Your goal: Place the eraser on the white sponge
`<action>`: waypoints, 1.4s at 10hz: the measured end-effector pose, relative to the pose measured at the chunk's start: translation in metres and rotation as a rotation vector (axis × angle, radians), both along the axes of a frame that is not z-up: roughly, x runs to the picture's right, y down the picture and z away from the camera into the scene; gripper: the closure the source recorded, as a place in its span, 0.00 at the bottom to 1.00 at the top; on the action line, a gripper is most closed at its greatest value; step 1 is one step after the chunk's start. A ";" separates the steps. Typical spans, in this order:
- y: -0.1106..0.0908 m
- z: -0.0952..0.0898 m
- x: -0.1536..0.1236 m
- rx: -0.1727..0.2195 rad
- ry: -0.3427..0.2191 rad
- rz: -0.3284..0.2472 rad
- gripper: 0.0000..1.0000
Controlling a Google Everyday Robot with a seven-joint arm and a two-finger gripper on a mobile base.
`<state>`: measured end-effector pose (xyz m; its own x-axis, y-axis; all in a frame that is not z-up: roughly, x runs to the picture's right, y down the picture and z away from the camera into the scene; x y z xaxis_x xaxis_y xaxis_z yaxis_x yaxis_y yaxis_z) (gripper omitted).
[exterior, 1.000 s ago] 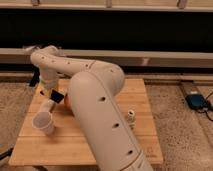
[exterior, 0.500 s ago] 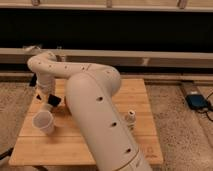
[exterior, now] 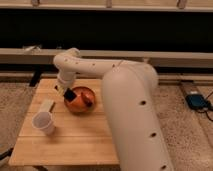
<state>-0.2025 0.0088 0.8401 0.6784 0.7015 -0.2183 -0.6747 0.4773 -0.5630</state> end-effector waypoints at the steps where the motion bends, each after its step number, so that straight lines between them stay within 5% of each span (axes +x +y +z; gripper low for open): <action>1: -0.003 -0.004 0.023 0.007 0.027 0.039 0.20; 3: -0.001 -0.015 0.059 0.027 0.050 0.054 0.20; 6: -0.001 -0.025 0.068 0.051 0.040 0.022 0.20; 9: -0.012 -0.022 0.036 0.066 0.003 -0.042 0.20; 12: -0.027 -0.012 -0.025 0.073 -0.038 -0.091 0.20; 14: -0.031 -0.010 -0.030 0.075 -0.037 -0.097 0.20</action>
<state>-0.2323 -0.0218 0.8305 0.7503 0.6458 -0.1414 -0.6029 0.5808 -0.5469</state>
